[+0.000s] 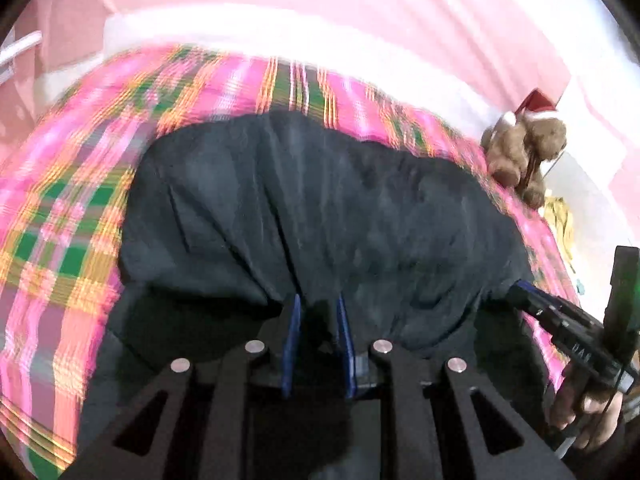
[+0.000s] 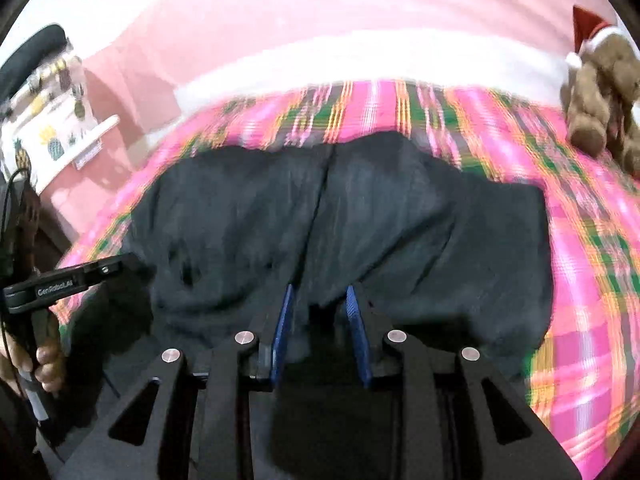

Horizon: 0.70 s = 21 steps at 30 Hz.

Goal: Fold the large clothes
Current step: 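Fold the hem up toward the collar with both tools and lower it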

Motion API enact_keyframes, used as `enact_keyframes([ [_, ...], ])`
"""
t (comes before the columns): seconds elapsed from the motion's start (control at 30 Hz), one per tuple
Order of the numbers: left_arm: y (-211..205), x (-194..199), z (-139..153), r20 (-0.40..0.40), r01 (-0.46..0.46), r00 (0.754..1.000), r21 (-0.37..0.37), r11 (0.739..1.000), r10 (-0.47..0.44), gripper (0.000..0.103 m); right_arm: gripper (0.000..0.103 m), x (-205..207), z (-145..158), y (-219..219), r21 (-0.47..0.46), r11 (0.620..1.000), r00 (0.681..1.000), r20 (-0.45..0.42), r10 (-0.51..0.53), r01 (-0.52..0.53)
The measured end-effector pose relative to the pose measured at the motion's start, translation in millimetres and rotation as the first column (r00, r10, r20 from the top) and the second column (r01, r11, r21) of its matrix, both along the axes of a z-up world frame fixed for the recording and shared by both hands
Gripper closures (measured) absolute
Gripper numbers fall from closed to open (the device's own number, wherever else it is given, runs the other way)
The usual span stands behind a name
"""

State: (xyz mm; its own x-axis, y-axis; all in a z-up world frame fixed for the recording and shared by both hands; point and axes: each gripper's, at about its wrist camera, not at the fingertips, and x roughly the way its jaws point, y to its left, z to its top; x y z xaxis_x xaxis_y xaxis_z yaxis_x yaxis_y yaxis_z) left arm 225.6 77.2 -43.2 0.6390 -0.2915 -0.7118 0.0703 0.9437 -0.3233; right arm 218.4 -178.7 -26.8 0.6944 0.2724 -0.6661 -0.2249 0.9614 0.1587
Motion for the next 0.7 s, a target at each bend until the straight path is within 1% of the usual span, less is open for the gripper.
enact_keyframes([
  [0.07,10,15,18,0.044,-0.025,0.999,-0.021,0.999,0.026,0.082,0.074,27,5,-7,-0.007,0.999,0.999,0.018,-0.035,0.035],
  [0.1,13,25,22,0.059,-0.039,0.997,-0.017,0.999,0.040,0.081,0.074,34,3,-12,-0.017,0.999,0.999,0.018,-0.050,0.050],
  [0.17,25,49,19,0.070,-0.099,0.993,0.014,0.995,0.097,0.081,0.074,56,-14,-15,-0.046,0.994,0.995,-0.019,-0.098,0.097],
  [0.23,36,71,-3,0.018,-0.133,0.991,0.027,0.991,0.133,0.081,0.075,66,-38,-26,-0.053,0.989,0.988,-0.069,-0.138,0.135],
  [0.27,38,78,-16,-0.013,-0.148,0.989,0.035,0.988,0.149,0.081,0.076,65,-49,-32,-0.025,0.991,0.988,-0.077,-0.134,0.133],
  [0.3,41,80,-33,-0.029,-0.139,0.990,0.021,0.990,0.140,0.081,0.076,62,-58,-34,-0.012,0.991,0.989,-0.070,-0.132,0.131],
  [0.33,44,77,-43,-0.017,-0.125,0.992,0.002,0.992,0.125,0.081,0.076,60,-63,-34,-0.019,0.991,0.989,-0.061,-0.132,0.131],
  [0.4,40,70,-52,0.020,-0.122,0.992,0.017,0.992,0.121,0.081,0.076,61,-67,-32,-0.039,0.990,0.989,-0.053,-0.135,0.133],
  [0.47,38,70,-52,0.021,-0.131,0.991,0.026,0.991,0.130,0.081,0.076,63,-61,-34,-0.039,0.989,0.987,-0.073,-0.144,0.141],
  [0.53,37,70,-46,0.002,-0.135,0.991,0.026,0.991,0.135,0.081,0.076,58,-48,-36,-0.043,0.988,0.985,-0.084,-0.151,0.147],
  [0.6,33,61,-28,-0.003,-0.132,0.991,0.046,0.990,0.132,0.082,0.074,49,-23,-38,-0.015,0.989,0.989,-0.038,-0.145,0.145],
  [0.67,35,53,-4,0.049,-0.115,0.992,0.041,0.992,0.113,0.082,0.074,45,-5,-35,0.012,0.991,0.991,0.009,-0.131,0.131],
  [0.7,37,52,4,0.073,-0.111,0.992,0.047,0.993,0.108,0.082,0.074,46,1,-30,0.027,0.993,0.993,0.017,-0.118,0.117],
])
